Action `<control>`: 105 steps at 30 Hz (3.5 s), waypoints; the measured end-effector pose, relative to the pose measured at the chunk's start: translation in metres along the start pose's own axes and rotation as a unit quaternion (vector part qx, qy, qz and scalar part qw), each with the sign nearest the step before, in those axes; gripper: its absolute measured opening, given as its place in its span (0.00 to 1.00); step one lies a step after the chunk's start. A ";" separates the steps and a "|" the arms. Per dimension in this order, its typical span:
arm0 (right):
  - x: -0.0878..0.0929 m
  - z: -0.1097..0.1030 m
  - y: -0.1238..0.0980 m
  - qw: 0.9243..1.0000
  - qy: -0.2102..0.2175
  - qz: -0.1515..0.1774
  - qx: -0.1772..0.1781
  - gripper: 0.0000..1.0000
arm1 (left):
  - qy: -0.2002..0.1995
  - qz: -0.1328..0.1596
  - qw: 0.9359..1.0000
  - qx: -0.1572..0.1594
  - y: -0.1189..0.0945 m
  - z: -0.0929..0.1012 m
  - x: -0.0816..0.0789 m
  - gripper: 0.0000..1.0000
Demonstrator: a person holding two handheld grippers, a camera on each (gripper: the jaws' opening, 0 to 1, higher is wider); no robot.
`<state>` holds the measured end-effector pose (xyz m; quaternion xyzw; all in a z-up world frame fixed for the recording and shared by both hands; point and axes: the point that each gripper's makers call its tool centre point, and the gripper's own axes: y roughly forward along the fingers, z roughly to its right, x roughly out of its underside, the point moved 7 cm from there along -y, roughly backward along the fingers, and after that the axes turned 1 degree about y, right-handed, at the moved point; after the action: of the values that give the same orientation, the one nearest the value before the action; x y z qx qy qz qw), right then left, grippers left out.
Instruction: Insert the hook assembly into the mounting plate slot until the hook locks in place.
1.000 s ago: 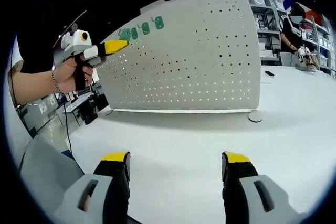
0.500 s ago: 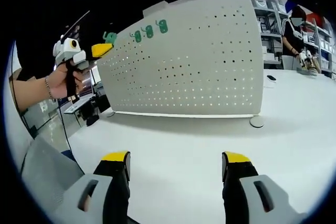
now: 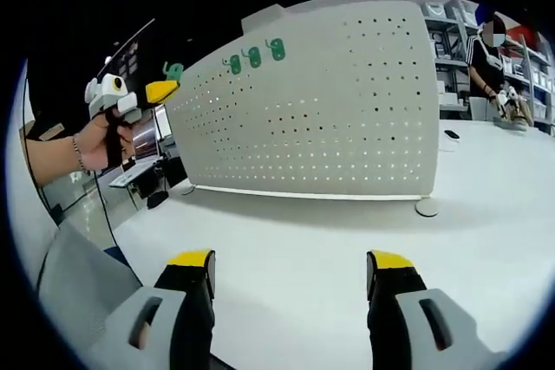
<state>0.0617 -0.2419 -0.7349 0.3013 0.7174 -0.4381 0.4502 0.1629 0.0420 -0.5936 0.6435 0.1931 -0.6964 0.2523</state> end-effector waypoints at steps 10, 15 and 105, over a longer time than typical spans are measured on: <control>-0.003 -0.003 -0.003 1.000 0.001 0.012 -0.004 0.68 | -0.016 0.013 0.999 -0.026 -0.021 -0.005 0.004 0.03; -0.002 -0.005 -0.004 1.000 0.000 0.012 -0.005 0.68 | -0.026 0.017 0.999 -0.035 -0.026 -0.006 0.006 0.03; -0.129 -0.140 0.080 0.950 -0.003 0.171 -0.263 0.56 | -0.006 -0.016 0.997 -0.072 -0.029 0.000 0.021 0.03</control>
<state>0.1277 -0.0860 -0.6169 0.2893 0.7432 -0.1515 0.5839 0.1445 0.0624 -0.6162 0.6162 0.2517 -0.6884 0.2881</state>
